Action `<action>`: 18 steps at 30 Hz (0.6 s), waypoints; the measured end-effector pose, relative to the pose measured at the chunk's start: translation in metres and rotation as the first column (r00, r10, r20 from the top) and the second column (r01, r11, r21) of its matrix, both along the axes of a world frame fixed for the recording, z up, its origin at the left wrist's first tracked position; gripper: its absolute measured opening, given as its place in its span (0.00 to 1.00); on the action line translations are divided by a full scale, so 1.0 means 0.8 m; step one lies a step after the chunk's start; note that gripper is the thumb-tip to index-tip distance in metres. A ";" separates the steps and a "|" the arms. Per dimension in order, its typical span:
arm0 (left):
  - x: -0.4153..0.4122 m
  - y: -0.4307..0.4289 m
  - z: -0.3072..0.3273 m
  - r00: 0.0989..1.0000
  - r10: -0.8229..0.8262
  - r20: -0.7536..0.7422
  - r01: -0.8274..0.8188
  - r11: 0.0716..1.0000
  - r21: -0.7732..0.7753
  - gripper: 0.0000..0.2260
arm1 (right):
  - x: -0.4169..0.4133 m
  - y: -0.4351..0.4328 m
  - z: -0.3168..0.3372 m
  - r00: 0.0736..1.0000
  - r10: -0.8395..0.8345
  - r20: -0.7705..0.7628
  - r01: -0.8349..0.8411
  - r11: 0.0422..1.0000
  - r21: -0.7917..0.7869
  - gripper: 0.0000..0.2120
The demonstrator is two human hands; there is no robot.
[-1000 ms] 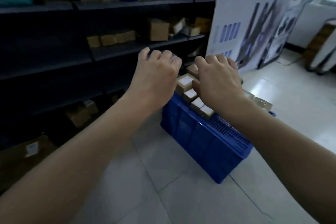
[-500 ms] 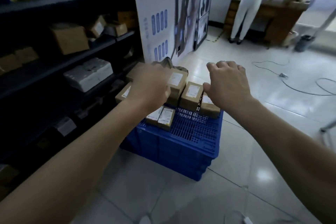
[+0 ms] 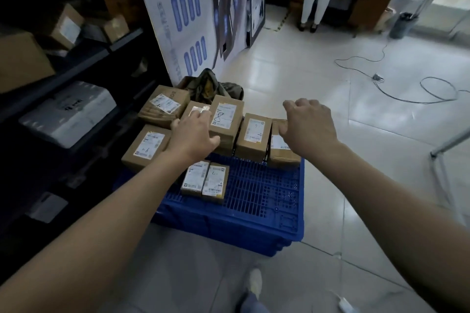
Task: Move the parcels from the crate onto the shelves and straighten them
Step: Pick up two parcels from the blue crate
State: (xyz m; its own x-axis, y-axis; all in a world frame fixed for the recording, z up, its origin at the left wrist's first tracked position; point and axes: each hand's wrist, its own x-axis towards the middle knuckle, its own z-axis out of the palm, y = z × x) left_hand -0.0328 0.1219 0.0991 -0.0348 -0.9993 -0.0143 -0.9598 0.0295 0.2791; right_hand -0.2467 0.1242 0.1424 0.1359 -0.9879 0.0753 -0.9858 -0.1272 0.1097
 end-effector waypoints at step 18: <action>0.029 -0.236 -0.162 0.947 0.239 -0.214 -0.108 0.866 0.489 0.38 | -0.011 -0.217 -0.173 0.995 -0.068 0.074 0.045 0.959 0.281 0.22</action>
State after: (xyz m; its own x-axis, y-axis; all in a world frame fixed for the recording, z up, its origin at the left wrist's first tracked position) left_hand -0.0095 -0.0673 -0.0304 0.0710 -0.8672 -0.4929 -0.8279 -0.3269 0.4558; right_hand -0.2557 -0.0495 0.0040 0.0843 -0.9772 -0.1951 -0.9963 -0.0854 -0.0031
